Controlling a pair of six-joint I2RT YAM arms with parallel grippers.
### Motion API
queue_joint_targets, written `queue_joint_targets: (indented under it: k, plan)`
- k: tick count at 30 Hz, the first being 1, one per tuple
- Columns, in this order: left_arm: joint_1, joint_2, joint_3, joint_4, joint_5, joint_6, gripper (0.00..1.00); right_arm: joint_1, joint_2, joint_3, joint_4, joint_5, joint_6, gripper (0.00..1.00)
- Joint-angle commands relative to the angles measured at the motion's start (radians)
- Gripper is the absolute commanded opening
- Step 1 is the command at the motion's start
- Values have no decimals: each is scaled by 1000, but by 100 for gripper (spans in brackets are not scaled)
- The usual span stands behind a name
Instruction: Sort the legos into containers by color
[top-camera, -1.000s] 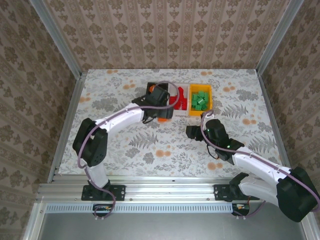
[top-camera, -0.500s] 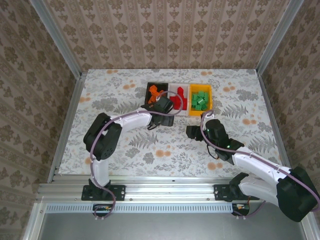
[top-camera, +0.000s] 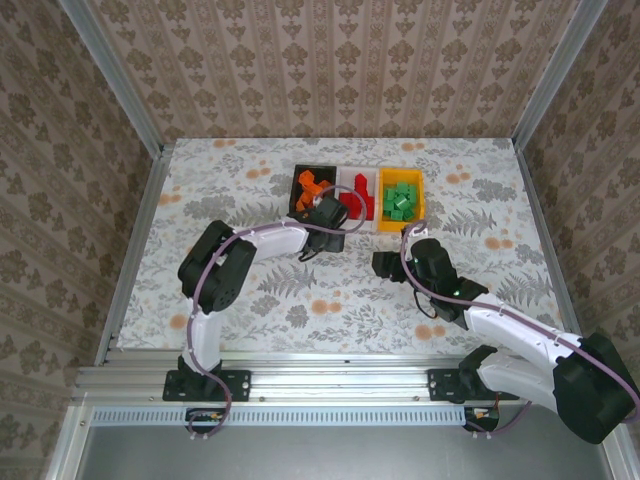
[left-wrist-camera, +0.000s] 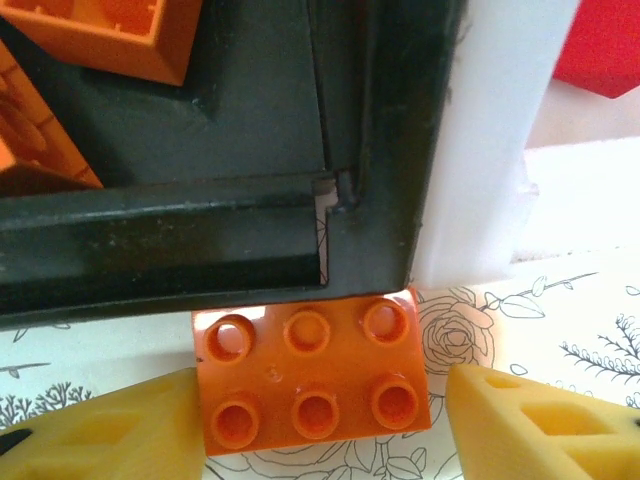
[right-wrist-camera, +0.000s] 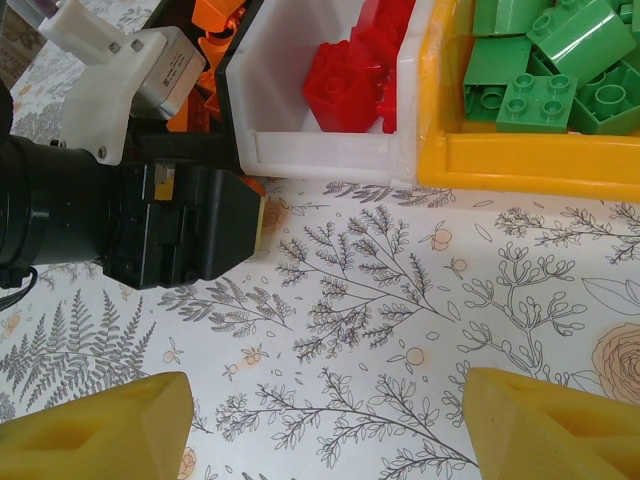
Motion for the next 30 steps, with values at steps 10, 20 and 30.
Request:
queue_joint_targets:
  k: [10,20,30]
  plan:
    - [-29,-37,-51,6,-60,16,51,10,-1,9,-13,23,-15,73]
    - [-69,-151,-98,-20,-74,17,49,11,0,8,-10,25,-15,73]
    - [62,-188,137,-182,-55,135,49,13,-3,10,-13,28,-16,73]
